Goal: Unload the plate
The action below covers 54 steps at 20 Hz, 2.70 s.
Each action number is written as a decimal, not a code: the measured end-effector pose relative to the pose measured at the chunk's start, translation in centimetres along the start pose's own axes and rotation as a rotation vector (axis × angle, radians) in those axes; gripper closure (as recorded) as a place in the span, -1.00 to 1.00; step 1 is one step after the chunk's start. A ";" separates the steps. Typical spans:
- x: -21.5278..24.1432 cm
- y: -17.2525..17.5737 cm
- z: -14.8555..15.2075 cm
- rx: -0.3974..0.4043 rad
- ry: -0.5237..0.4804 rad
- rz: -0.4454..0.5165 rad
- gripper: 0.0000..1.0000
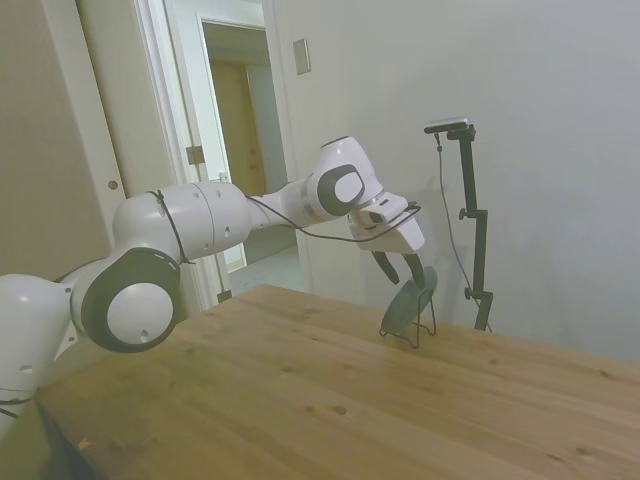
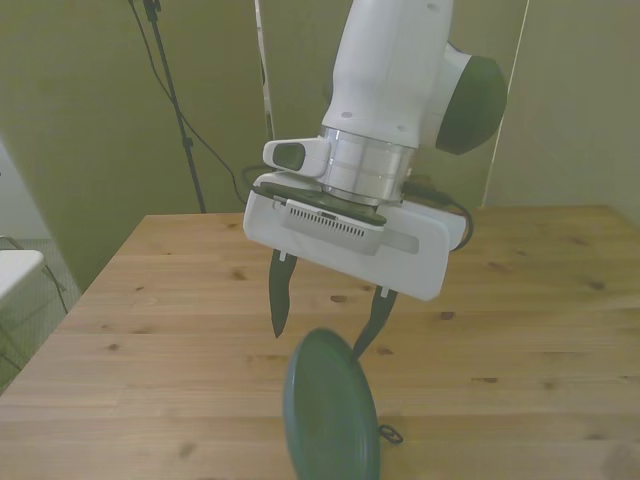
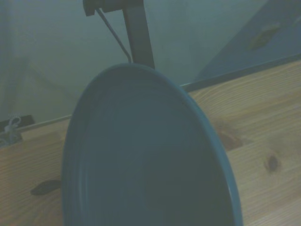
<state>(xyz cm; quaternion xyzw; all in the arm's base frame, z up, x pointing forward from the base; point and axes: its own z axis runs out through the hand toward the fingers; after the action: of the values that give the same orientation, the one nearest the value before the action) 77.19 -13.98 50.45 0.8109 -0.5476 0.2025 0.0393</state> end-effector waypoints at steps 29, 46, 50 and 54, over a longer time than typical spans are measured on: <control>1.0 0.6 -0.6 0.004 0.010 0.006 1.00; -6.7 2.8 -17.0 0.114 -0.228 -0.120 1.00; -7.4 7.1 -14.6 -0.003 -0.298 -0.143 1.00; -6.9 11.6 -9.3 -0.056 -0.354 -0.151 1.00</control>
<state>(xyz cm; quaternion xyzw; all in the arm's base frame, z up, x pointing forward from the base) 61.84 -9.95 54.57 0.8713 -0.4890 0.0380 -0.0200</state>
